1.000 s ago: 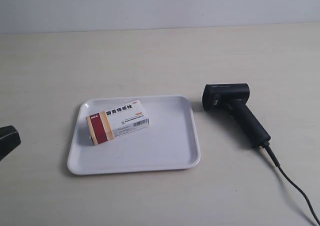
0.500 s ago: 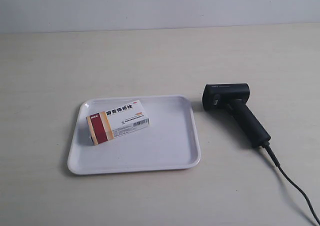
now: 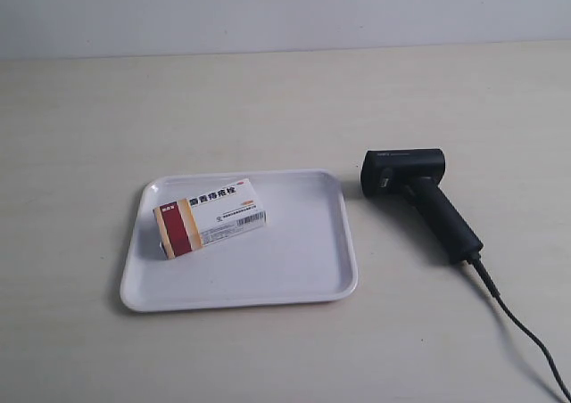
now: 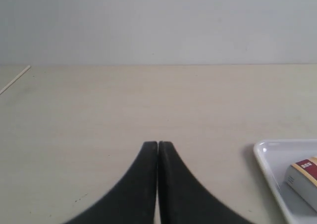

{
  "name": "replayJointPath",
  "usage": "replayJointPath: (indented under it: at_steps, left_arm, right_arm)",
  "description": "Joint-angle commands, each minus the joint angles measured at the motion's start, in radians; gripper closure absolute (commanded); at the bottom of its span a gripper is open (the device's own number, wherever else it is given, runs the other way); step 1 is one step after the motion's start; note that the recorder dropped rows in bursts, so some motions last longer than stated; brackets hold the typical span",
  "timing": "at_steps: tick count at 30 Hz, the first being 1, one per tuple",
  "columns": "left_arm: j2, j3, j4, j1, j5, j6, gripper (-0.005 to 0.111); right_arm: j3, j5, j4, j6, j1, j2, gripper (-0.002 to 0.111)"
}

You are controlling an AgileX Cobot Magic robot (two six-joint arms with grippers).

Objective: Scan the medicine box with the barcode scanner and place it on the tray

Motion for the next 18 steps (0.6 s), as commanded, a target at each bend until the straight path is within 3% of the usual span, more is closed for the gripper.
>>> replayJointPath:
  at_steps: [1,18]
  left_arm:
    - [-0.007,0.000,-0.021,0.005,0.007,0.022,0.104]
    - [-0.007,0.000,-0.020,0.005,0.028,0.036,0.104]
  right_arm:
    - [0.007,-0.006,-0.002,0.004,0.001,-0.005,0.108]
    - [0.007,-0.008,-0.002,0.004,0.001,-0.005,0.108]
